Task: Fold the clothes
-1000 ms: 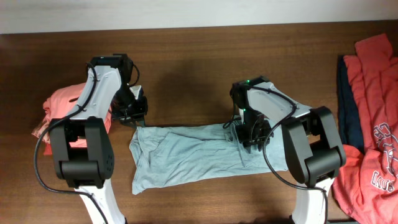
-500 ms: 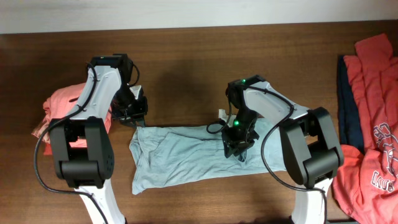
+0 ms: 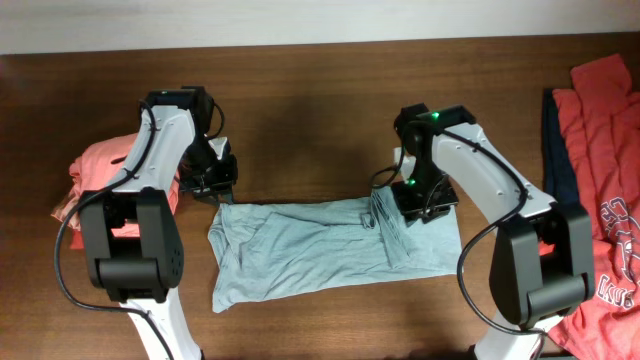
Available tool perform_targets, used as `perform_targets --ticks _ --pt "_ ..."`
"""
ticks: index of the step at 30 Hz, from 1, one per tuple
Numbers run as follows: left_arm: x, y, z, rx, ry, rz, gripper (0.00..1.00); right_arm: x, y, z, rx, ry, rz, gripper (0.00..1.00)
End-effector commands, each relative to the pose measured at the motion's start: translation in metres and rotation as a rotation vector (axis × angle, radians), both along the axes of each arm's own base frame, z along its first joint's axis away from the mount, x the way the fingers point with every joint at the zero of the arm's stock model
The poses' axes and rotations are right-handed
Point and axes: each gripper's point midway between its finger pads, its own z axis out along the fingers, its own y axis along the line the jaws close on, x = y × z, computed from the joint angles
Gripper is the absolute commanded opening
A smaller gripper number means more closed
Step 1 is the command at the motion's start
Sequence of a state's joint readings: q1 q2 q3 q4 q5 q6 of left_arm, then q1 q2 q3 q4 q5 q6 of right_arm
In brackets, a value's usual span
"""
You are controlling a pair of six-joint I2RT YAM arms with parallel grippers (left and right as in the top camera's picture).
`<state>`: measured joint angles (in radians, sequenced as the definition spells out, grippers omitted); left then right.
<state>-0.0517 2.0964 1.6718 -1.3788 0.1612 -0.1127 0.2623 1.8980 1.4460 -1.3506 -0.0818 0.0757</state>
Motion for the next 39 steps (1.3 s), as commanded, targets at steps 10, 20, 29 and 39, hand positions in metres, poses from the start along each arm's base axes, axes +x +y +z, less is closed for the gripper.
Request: perform_targets --ticks 10,20,29,39 --pt "0.005 -0.002 0.009 -0.011 -0.031 -0.01 0.26 0.001 -0.027 -0.04 -0.148 -0.037 -0.05 0.34" --pt "0.005 -0.002 0.008 -0.011 -0.032 -0.01 0.27 -0.019 -0.012 -0.059 -0.078 0.012 -0.067 0.32" --pt "0.005 -0.002 0.009 -0.011 -0.032 -0.01 0.26 -0.025 0.011 -0.06 -0.072 0.002 0.017 0.33" --pt "0.005 -0.002 0.009 -0.011 -0.031 -0.01 0.27 -0.054 0.098 -0.048 0.359 0.074 0.258 0.33"
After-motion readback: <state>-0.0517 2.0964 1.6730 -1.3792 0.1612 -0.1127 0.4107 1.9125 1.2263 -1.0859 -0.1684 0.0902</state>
